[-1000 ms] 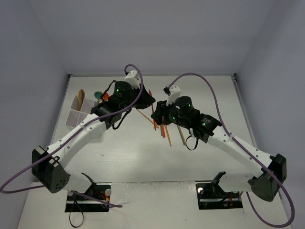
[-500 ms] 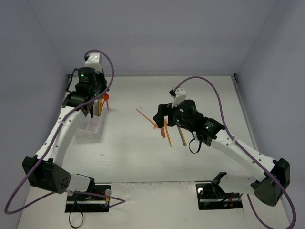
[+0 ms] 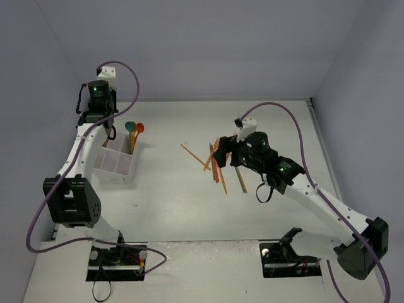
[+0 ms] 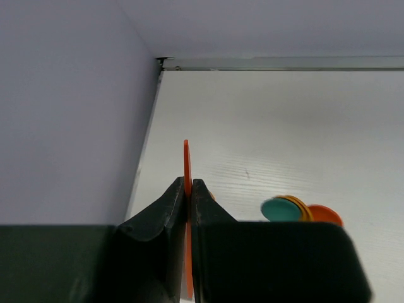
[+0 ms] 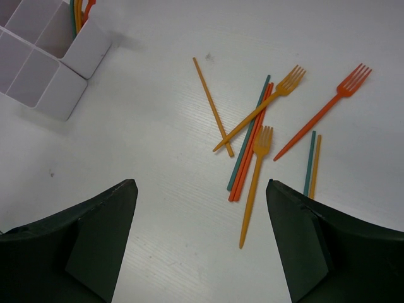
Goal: Sort the eating utensils into containers
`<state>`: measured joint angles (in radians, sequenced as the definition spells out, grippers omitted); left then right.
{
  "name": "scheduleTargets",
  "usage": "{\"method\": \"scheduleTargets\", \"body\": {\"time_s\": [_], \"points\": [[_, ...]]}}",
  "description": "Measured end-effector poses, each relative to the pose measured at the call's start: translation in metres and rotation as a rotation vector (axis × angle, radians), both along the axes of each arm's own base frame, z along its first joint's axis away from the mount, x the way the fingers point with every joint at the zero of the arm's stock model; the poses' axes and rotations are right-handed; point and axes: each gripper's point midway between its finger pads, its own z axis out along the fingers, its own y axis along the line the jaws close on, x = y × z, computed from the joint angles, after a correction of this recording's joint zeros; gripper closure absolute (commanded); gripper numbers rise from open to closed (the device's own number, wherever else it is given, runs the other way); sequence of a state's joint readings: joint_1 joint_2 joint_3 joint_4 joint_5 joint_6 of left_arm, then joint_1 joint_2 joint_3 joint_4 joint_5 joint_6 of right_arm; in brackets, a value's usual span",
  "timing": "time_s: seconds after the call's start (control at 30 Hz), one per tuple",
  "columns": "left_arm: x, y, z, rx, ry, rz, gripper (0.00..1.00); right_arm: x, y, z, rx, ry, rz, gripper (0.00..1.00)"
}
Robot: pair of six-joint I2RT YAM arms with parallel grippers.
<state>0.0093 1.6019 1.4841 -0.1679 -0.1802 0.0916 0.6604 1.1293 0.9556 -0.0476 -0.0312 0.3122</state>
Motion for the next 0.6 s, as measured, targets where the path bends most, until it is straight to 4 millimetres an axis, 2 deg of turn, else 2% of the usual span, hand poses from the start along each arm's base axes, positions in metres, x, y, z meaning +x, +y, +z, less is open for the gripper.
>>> {"method": "scheduleTargets", "body": {"time_s": [0.2, 0.27, 0.6], "points": [[0.020, 0.038, -0.042, 0.011, 0.050, 0.071, 1.00, 0.006, -0.020, -0.008, -0.023, 0.017, -0.040, 0.19], [0.021, 0.045, -0.052, 0.009, 0.057, 0.085, 0.94, 0.008, -0.025, -0.011, -0.033, 0.023, -0.048, 0.20], [0.003, 0.045, -0.094, -0.010, 0.130, 0.098, 0.64, 0.016, -0.031, -0.028, -0.068, 0.061, -0.069, 0.22]]}}
